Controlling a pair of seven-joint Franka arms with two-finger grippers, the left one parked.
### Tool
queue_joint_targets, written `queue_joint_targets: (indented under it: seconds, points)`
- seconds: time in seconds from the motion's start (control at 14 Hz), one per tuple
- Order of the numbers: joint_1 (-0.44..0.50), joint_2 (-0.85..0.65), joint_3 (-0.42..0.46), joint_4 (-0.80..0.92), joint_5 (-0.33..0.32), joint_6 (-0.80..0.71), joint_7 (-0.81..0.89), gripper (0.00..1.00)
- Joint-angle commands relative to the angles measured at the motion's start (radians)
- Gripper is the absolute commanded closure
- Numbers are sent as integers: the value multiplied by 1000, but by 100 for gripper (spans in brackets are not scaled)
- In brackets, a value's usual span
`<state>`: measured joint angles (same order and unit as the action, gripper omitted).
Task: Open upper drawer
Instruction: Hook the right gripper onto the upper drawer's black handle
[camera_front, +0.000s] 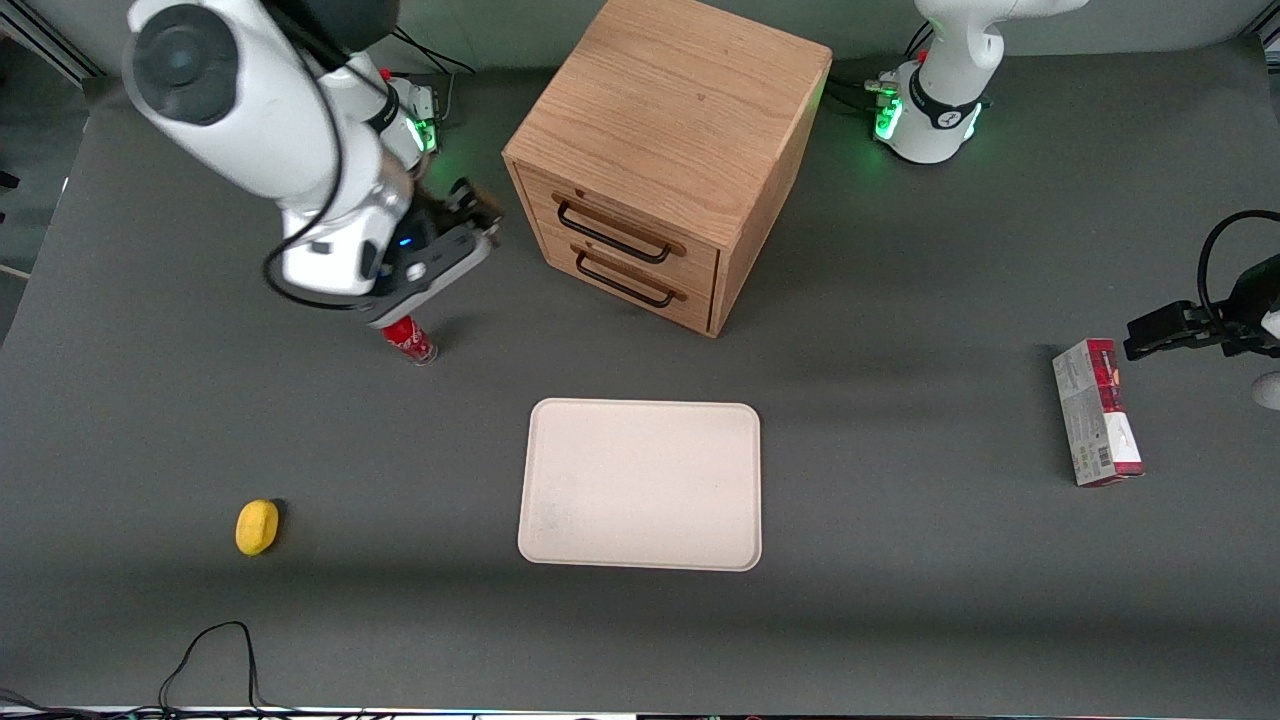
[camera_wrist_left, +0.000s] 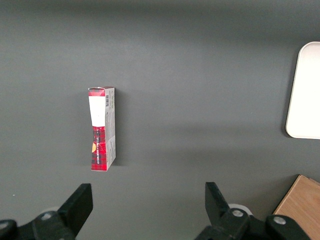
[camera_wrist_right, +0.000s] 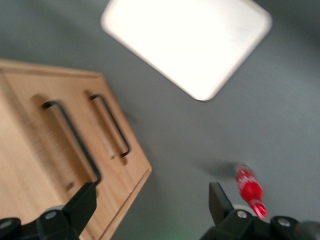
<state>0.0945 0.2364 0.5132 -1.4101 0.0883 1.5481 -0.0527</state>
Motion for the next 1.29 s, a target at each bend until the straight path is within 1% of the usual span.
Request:
queue_joint_targets:
  seconds: [0.0,0.07,0.21,0.5,0.71,0.79,0.86,0.93,1.21]
  points:
    - [-6,81,109,34,4,-31,-96,0]
    - [-7,98,144,26,4,-33,-107,0]
    - [1,110,177,-18,2,-16,-111,0]
    - [1,103,176,-150,-10,113,-186,0]
    - [1,104,176,-251,-13,257,-188,0]
    - [2,104,176,-279,-31,297,-188,0]
    - [5,110,176,-296,-51,325,-188,0]
    - [5,112,176,-308,-56,343,-188,0]
    - [17,139,176,-325,-56,398,-176,0]
